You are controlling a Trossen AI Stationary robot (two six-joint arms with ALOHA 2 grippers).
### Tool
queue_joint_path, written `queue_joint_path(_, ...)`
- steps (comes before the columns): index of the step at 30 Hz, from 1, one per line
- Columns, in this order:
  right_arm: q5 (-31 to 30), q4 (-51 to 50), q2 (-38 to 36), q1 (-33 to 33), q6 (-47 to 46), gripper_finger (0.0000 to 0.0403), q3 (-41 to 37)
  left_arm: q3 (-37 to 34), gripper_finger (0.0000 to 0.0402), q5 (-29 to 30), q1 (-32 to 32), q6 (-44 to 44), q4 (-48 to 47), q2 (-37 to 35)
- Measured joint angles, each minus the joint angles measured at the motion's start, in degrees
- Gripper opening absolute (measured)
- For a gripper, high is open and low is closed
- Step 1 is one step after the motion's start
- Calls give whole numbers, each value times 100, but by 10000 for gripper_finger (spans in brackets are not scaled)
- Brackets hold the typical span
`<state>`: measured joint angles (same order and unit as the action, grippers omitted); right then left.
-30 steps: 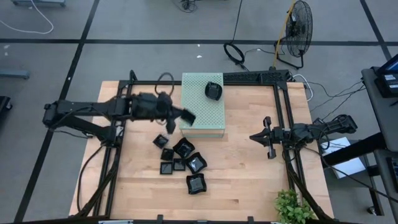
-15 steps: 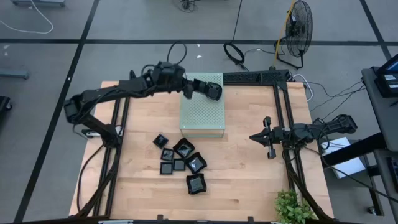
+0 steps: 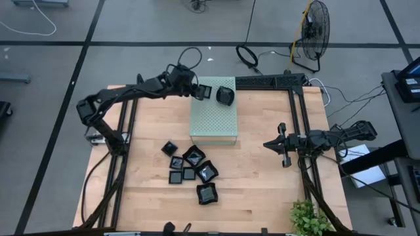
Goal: Pick & Place Mini shaped plates
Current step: Put the black square plate on the shelf, then stack the black square plate on top of the other square plate on the shelf
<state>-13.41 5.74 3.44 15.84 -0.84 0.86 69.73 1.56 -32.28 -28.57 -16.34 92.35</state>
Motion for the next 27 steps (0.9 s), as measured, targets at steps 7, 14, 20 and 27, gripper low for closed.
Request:
queue_joint_path(7, 0, 0, 0, 0, -2, 9, 0, 0, 6, 5, 66, 33, -42, 30)
queue_joint_path(14, 0, 0, 0, 2, -1, 8, 2, 0, 50, 4, 85, 259, -73, 32)
queue_joint_path(20, -2, 0, 0, 2, -2, 7, 0, 0, 73, -29, 147, 692, -87, -3)
queue_joint_path(27, -2, 0, 0, 2, -2, 8, 2, 0, 78, -145, 228, 1285, -917, -693)
